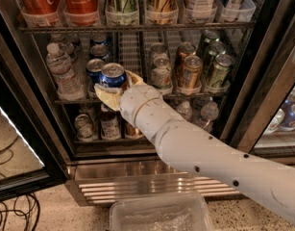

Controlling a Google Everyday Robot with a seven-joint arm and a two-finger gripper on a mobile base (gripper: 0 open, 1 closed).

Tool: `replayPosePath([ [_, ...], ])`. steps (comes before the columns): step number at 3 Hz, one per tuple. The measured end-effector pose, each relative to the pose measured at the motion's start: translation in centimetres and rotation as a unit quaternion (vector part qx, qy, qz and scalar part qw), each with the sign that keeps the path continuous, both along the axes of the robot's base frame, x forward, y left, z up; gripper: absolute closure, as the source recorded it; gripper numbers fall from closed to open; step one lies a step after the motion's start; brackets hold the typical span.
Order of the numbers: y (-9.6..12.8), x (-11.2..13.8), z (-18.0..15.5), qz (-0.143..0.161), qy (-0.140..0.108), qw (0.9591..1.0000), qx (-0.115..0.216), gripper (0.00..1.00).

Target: Pick pepsi can from middle shelf of fridge

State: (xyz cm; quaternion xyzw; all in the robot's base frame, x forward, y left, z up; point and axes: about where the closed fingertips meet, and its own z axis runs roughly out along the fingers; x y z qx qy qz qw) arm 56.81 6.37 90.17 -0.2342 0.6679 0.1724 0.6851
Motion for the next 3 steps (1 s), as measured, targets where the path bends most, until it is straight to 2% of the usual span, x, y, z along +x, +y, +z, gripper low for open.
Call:
replayPosePath([
  [1,0.0,0.0,0.0,0.0,0.0,1.0,0.0,1.0],
  [2,0.5,-1.1,0.1,0.009,0.004,0.9999,0.005,1.0],
  [3,2.3,-5.5,0.8,0.028,0.017,0.9992,0.024,1.0],
])
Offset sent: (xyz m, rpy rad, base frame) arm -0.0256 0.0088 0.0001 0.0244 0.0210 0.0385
